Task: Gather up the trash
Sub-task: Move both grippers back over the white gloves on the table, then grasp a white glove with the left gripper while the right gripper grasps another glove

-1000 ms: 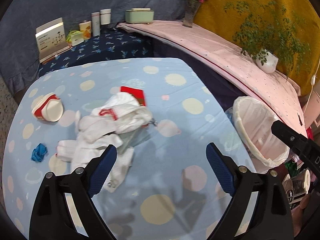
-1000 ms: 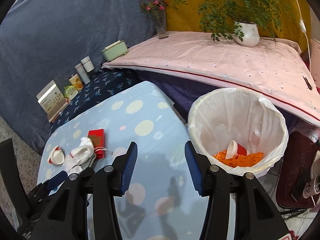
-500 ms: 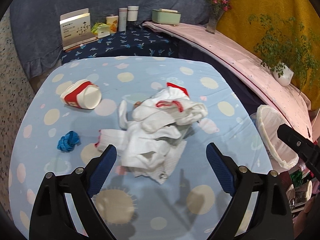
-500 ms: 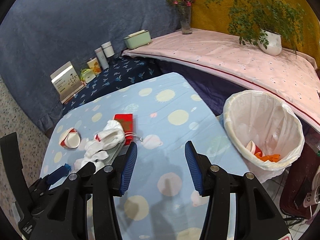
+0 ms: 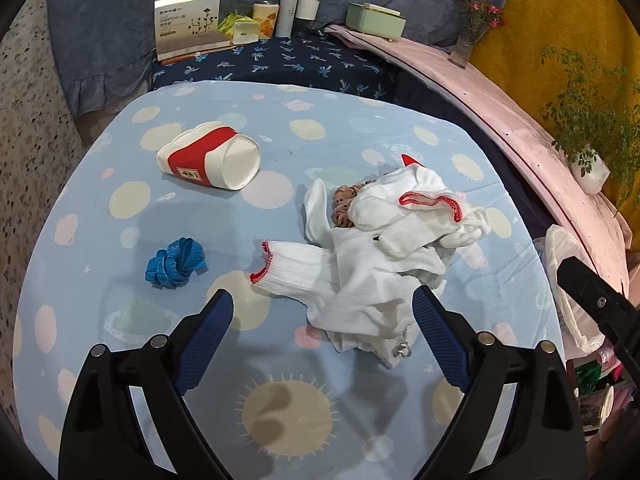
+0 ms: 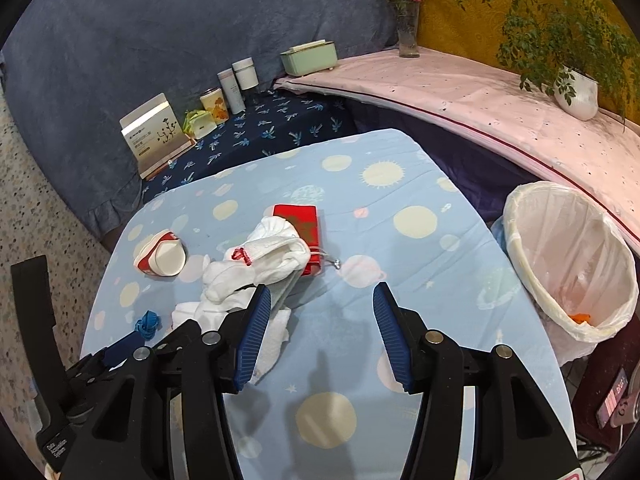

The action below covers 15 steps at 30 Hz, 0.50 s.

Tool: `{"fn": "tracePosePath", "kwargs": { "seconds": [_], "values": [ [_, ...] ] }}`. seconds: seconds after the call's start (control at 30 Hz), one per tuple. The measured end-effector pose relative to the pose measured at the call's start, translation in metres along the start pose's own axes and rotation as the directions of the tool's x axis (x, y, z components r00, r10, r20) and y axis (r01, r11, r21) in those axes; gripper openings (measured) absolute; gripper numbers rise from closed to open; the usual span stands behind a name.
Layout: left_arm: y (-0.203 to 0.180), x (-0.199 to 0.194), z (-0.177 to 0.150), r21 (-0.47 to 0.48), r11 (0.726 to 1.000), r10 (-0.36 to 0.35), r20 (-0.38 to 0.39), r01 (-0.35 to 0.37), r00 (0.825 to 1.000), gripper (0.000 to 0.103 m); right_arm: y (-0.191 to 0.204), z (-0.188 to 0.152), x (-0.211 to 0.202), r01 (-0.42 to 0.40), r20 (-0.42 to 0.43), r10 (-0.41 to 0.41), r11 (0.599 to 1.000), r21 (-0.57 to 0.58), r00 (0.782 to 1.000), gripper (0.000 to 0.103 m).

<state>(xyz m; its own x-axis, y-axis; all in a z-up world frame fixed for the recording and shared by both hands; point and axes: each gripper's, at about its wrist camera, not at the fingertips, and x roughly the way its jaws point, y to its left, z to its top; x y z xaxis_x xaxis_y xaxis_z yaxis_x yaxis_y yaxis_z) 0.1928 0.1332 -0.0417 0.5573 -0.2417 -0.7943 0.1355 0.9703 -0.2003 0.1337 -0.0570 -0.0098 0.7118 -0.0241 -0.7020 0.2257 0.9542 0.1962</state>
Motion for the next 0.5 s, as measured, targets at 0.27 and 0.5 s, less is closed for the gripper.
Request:
{"fn": "tracePosePath", "kwargs": {
  "seconds": [0.27, 0.5],
  "values": [
    [-0.011, 0.024, 0.003, 0.062, 0.997, -0.046, -0.048, 0.049, 0.998, 0.065, 0.002, 0.003, 0.012, 0.011, -0.013, -0.011, 1.0, 0.003, 1.0, 0.053],
    [-0.013, 0.028, 0.003, 0.059, 0.993, -0.102, -0.084, 0.107, 0.991, 0.006, 0.0, 0.004, 0.021, 0.018, -0.032, -0.017, 1.0, 0.016, 0.999, 0.053]
  ]
}}
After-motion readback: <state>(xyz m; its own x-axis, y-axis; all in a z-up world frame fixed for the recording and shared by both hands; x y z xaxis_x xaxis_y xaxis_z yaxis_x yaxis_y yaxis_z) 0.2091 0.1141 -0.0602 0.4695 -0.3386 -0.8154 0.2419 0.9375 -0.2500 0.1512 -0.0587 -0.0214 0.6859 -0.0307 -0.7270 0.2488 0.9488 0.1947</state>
